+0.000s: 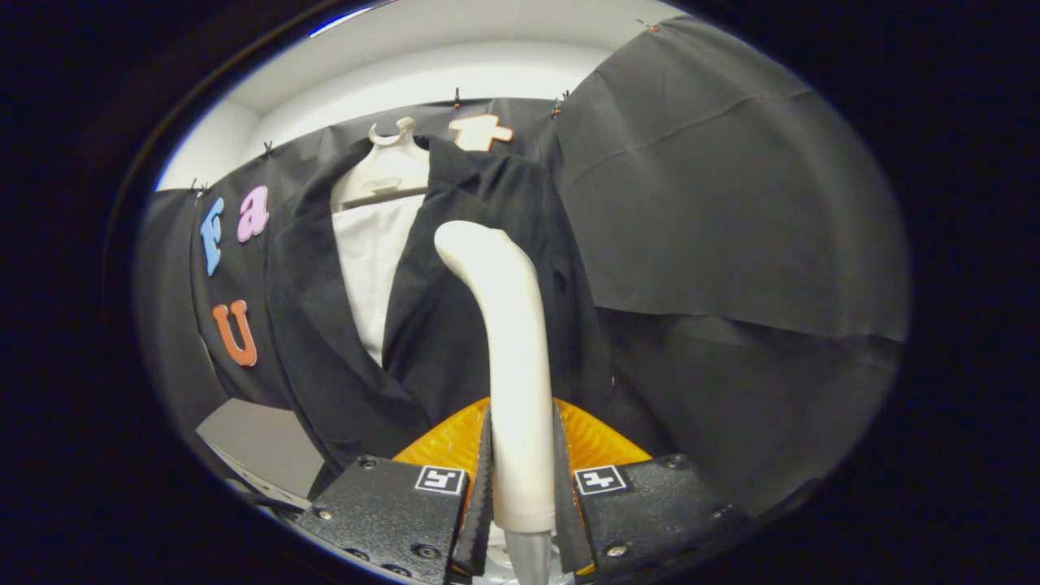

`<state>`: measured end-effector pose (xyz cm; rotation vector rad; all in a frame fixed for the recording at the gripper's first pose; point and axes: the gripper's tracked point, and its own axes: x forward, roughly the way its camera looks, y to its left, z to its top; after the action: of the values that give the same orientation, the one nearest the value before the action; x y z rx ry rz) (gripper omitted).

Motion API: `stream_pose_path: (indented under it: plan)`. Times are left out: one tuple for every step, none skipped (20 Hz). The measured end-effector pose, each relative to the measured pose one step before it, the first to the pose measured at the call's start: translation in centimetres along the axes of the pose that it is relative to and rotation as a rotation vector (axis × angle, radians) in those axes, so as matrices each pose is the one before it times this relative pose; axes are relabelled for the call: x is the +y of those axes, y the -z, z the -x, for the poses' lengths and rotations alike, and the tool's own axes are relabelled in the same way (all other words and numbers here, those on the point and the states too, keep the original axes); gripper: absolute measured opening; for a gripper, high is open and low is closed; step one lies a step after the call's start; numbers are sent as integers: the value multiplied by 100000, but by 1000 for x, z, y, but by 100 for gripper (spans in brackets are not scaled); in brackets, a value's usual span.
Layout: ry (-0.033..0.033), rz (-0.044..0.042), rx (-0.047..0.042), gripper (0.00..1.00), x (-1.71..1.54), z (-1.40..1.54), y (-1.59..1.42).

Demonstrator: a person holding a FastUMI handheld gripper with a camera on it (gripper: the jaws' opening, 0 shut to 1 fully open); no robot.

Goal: Iron the clothes twice with a garment steamer, once on the left side and once on the right side.

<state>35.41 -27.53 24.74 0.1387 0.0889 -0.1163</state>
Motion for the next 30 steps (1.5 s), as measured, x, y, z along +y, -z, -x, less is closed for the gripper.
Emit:
stream_pose_path:
  plan:
    - [-53,383,843,36,42,178,588]
    - [-116,762,1002,36,150,54,631]
    - [22,609,950,36,110,57,646]
    - [-81,623,1021,36,159,97,619]
    - [9,707,1151,36,223,41,638]
    - [-126,587,1087,36,230,15,663]
    - [-331,699,1084,36,227,97,625]
    - [-92,653,887,36,191,-64,737]
    - [-69,686,988,36,217,116,658]
    - [-164,435,907,36,225,118,640]
    - [-302,435,988,36,185,-7,535]
    - [-115,412,972,36,171,42,551]
    - [-194,305,899,36,115,37,500]
    - [-176,317,920,36,127,36,495]
    - [-191,280,806,36,110,10,453]
    - [-146,149,899,36,65,-38,484]
    - [-509,-234,856,36,93,37,431]
    - [-193,-113,852,36,108,-42,471]
    - [166,275,869,36,-14,-27,448]
    - [190,483,804,36,-87,-97,630]
    - [91,301,961,36,44,-102,515]
    - [5,71,1102,36,9,-82,551]
    - [0,-34,994,36,33,-145,461]
    - [175,90,818,36,-50,-164,557]
    - [9,140,833,36,34,-47,503]
    - [12,224,693,36,17,-81,354]
    - [38,210,593,36,-17,-72,454]
    - [53,151,670,36,-16,-91,387]
    - [132,10,588,36,-8,-97,307]
    - [71,142,579,36,29,-50,384]
